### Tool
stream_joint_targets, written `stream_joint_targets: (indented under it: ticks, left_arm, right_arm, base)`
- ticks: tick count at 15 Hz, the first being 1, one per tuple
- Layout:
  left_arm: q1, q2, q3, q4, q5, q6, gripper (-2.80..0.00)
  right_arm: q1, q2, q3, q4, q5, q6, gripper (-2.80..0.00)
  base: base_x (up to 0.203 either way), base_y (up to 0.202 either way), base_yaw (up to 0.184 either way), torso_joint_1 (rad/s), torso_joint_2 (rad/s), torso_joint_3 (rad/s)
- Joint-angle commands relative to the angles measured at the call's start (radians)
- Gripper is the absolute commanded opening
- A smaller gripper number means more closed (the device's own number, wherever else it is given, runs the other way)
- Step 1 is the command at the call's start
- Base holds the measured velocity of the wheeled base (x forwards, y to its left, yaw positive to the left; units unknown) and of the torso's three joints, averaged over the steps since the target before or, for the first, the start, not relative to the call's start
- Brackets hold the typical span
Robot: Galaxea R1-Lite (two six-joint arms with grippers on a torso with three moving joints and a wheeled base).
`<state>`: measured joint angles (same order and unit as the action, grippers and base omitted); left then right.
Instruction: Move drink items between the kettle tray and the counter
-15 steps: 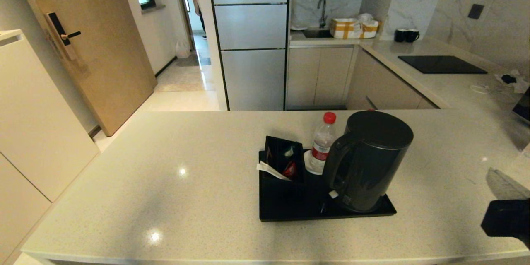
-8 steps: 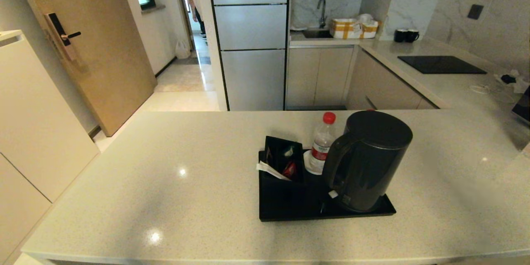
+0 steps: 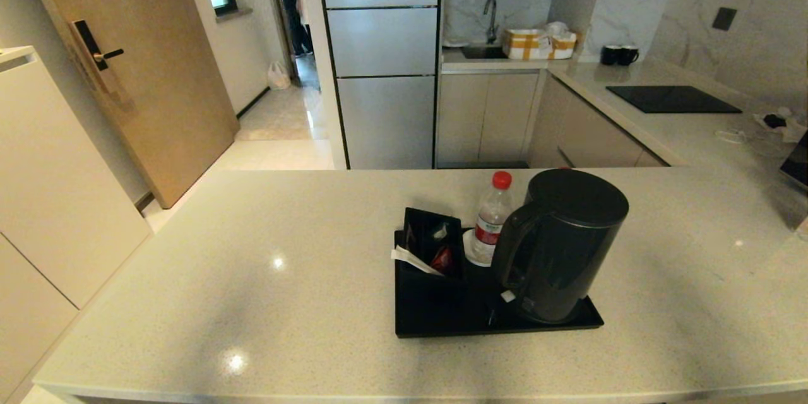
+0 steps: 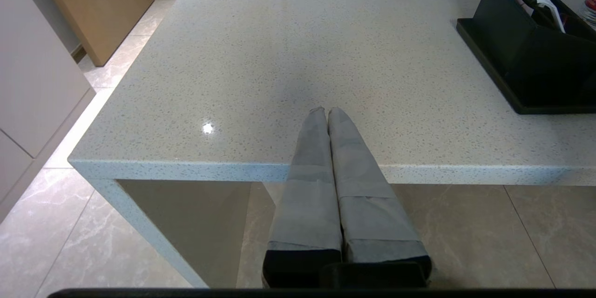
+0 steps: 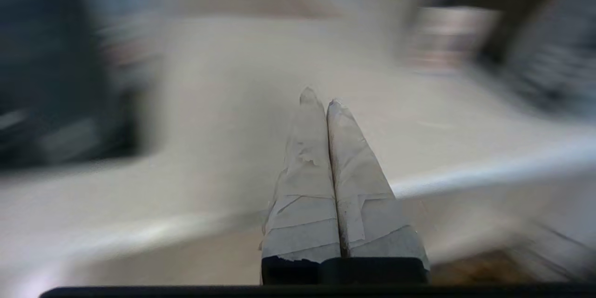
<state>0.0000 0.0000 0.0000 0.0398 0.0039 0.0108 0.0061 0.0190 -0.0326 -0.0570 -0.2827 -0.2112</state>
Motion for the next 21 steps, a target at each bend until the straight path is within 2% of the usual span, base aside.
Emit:
stream_joint_targets:
  ticks: [1,3,4,6,8,11,21]
  left_arm:
    - [0.0,0.0,0.0,0.0,0.001,0.0,-2.8]
    - [0.0,0.0,0.0,0.0,0.001,0.0,-2.8]
    - [0.0,0.0,0.0,0.0,0.002,0.0,-2.8]
    - [0.0,0.0,0.0,0.0,0.001,0.0,-2.8]
    - [0.0,0.0,0.0,0.0,0.001,0.0,-2.8]
    - [0.0,0.0,0.0,0.0,0.001,0.0,-2.8]
    - [0.0,0.0,0.0,0.0,0.002,0.0,-2.8]
  right_arm:
    - [-0.007,-0.019,-0.009,0.085,0.202,0.079,-2.8]
    - [-0.006,-0.019,-0.001,0.118,0.291,0.124,-2.8]
    - [-0.006,-0.018,0.011,0.121,0.301,0.138,-2.8]
    - [-0.006,-0.019,0.012,0.111,0.288,0.185,-2.8]
    - [-0.006,-0.019,0.02,0.097,0.286,0.171,-2.8]
    - [-0.006,-0.019,0.031,0.06,0.283,0.194,-2.8]
    - [-0.006,-0.017,0.031,0.059,0.283,0.214,-2.8]
  base:
    - [0.0,0.0,0.0,0.0,0.0,0.0]
    - [0.0,0.0,0.0,0.0,0.0,0.0]
    - [0.0,0.0,0.0,0.0,0.0,0.0]
    - [0.0,0.0,0.0,0.0,0.0,0.0]
    - [0.0,0.0,0.0,0.0,0.0,0.0]
    - [0.0,0.0,0.0,0.0,0.0,0.0]
    - [0.0,0.0,0.0,0.0,0.0,0.0]
